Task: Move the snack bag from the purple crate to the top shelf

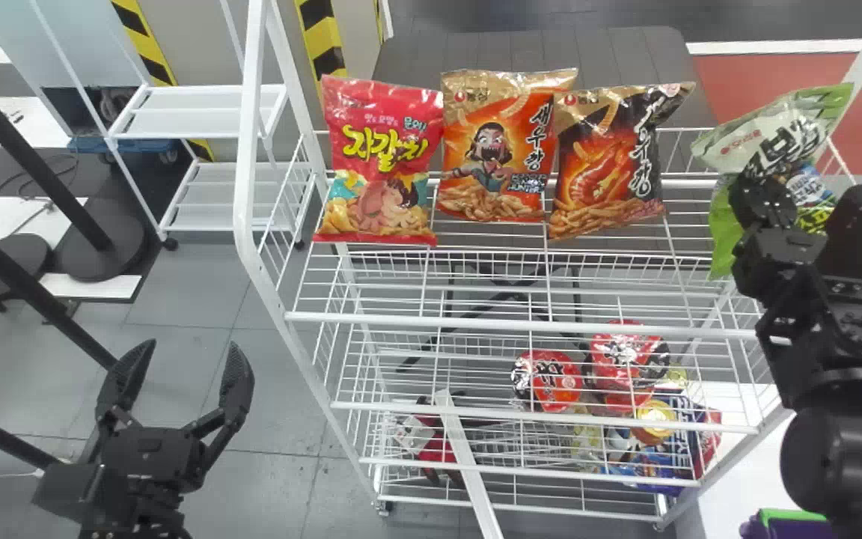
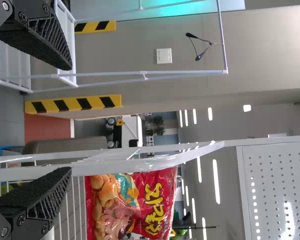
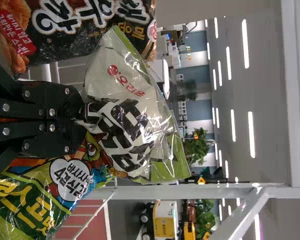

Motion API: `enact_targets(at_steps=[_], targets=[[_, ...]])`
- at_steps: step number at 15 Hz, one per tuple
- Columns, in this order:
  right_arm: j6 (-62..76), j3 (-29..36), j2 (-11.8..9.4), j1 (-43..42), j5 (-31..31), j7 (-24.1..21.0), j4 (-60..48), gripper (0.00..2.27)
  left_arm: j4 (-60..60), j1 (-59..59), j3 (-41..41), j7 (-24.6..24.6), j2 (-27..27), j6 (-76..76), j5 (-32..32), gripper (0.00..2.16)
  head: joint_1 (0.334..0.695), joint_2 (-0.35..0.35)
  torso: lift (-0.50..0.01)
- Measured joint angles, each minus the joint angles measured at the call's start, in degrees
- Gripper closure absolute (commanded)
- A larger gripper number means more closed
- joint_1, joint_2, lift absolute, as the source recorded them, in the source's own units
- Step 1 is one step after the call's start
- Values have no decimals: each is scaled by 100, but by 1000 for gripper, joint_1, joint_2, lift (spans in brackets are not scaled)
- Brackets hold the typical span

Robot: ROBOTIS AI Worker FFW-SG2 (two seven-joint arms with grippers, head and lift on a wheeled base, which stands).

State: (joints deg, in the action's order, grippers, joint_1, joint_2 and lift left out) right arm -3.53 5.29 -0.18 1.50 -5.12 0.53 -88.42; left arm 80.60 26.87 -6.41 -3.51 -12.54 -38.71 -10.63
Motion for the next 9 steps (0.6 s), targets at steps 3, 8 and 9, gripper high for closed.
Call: enact_targets(at_steps=[3, 8, 9], targets=[[-231, 58, 0, -25, -51, 0, 19, 353, 3, -3, 0, 0, -9, 0, 0, 100, 695, 88, 9], [-483, 90, 0, -45, -126, -9, 27, 356, -3, -14, 0, 0, -12, 0, -8, 100, 695, 85, 9], [-489, 95, 0, -45, -128, -8, 27, 356, -6, -15, 0, 0, -12, 0, -11, 100, 695, 85, 9]])
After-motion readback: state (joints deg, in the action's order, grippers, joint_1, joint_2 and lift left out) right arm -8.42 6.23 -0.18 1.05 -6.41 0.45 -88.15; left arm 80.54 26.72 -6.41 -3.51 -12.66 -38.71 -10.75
